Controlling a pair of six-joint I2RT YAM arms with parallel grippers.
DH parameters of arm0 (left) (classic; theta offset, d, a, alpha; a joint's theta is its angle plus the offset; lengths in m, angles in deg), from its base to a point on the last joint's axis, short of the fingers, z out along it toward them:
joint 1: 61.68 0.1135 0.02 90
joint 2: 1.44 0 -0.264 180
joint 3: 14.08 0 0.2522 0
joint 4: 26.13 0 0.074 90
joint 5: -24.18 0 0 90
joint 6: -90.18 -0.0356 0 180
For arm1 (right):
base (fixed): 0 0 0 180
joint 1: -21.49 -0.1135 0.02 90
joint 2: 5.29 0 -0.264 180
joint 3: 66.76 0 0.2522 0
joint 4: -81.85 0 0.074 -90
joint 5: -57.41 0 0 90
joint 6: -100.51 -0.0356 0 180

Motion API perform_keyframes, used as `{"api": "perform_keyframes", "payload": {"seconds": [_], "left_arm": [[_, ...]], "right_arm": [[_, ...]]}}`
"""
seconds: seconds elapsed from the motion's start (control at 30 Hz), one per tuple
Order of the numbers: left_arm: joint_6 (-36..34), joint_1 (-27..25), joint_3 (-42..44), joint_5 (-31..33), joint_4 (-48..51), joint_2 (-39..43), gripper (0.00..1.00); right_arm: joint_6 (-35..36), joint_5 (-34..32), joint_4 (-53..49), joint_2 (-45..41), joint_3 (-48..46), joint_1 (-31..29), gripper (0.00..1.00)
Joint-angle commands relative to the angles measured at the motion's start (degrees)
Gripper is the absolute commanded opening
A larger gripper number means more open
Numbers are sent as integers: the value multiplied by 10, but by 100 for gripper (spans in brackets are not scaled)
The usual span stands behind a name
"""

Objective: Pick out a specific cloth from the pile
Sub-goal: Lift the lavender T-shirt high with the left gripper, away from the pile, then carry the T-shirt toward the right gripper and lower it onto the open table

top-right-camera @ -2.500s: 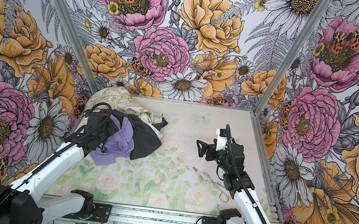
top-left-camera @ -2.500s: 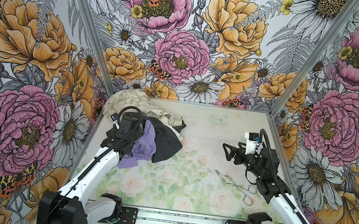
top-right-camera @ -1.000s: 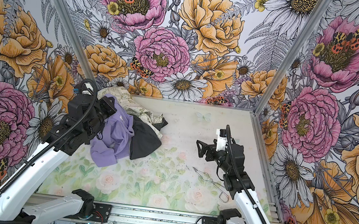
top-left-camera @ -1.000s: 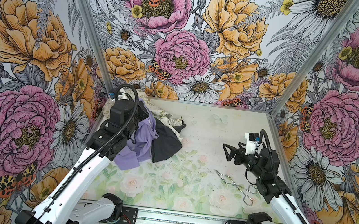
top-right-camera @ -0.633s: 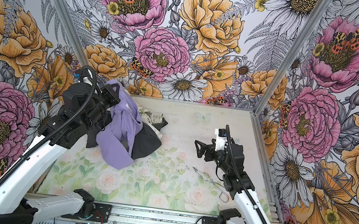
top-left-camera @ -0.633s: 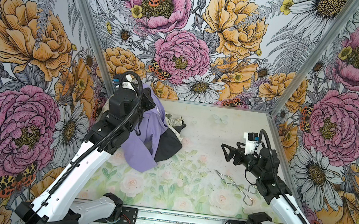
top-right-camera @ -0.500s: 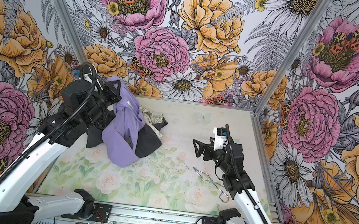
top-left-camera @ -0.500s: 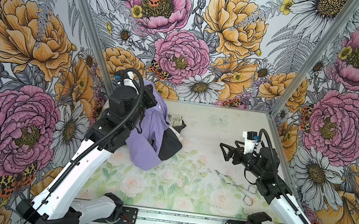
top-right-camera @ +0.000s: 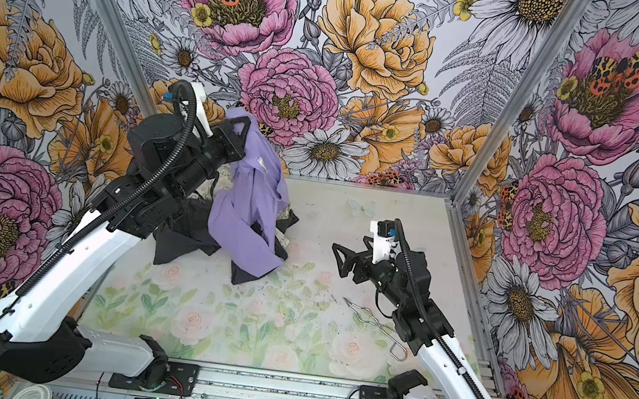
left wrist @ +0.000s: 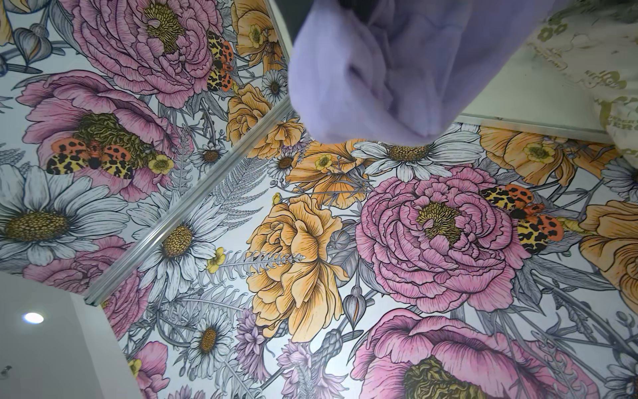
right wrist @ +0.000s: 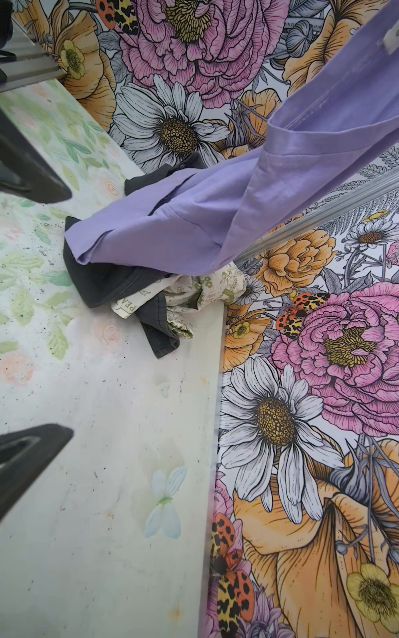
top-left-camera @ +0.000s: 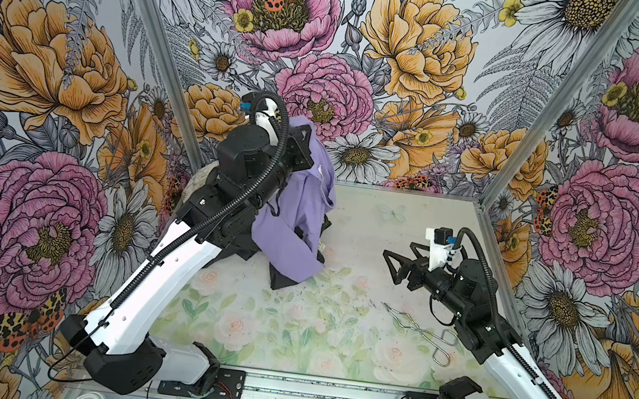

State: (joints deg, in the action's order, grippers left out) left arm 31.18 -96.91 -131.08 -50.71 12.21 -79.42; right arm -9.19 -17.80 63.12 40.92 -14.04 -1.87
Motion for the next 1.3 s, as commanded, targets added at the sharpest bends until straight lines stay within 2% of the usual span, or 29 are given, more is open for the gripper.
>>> {"api": "perform_keyframes", "payload": {"seconds": [0.0,0.23,0.53,0.7,0.87,1.0,1.27], "left_arm": [[-16,-12,-52,-16,-32,-24,0],[0,-32,-177,-25,-41,-136,0],[58,-50,-412,-69,-40,-339,0],[132,-55,-531,-106,-55,-454,0],[192,-65,-541,-145,-111,-528,0],[185,-78,-525,-157,-119,-564,0],[150,-99,-429,-180,-101,-607,0]], "right_arm": [[4,-33,5,-13,10,-4,100],[5,-81,4,-46,-5,-4,100],[8,-178,-17,-77,-25,-3,100],[7,-245,-48,-81,-21,-1,99],[-6,-308,-73,-90,-24,12,99],[-15,-317,-91,-101,-29,35,100],[-50,-300,-112,-118,-45,87,99]]}}
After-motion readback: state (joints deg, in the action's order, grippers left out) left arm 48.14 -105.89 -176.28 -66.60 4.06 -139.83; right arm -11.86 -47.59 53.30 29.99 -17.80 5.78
